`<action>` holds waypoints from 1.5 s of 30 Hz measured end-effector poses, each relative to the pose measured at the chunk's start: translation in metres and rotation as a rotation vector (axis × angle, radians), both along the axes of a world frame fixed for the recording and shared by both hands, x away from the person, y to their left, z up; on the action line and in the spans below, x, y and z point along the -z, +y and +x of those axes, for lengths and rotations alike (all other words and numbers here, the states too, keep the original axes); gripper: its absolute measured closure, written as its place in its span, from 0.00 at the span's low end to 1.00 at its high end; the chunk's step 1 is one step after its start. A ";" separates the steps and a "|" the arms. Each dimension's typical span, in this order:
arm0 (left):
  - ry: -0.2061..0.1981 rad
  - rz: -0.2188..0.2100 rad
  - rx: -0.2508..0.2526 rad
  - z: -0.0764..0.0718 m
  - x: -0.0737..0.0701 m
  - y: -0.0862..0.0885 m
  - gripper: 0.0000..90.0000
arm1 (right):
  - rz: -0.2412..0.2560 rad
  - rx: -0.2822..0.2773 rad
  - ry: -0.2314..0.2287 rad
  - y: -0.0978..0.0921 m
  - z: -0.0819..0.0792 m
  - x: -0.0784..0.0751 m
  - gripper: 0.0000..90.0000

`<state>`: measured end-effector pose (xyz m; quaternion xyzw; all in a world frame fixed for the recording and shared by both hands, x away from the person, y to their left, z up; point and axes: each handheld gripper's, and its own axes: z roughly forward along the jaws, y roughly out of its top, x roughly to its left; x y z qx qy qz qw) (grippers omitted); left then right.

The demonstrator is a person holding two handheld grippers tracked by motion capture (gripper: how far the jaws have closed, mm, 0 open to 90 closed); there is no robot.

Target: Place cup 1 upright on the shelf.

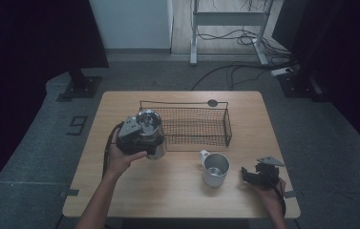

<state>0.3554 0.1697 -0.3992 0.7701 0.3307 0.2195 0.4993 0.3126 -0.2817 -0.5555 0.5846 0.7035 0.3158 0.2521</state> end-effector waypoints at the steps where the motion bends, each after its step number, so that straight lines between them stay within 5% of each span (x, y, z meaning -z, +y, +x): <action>1: 0.002 -0.002 0.000 0.001 -0.001 -0.001 0.05 | 0.000 0.000 0.000 0.000 0.000 0.000 0.14; 45: -0.025 -0.009 -0.002 0.024 -0.020 -0.011 0.05 | 0.001 0.000 0.001 0.000 0.000 0.000 0.15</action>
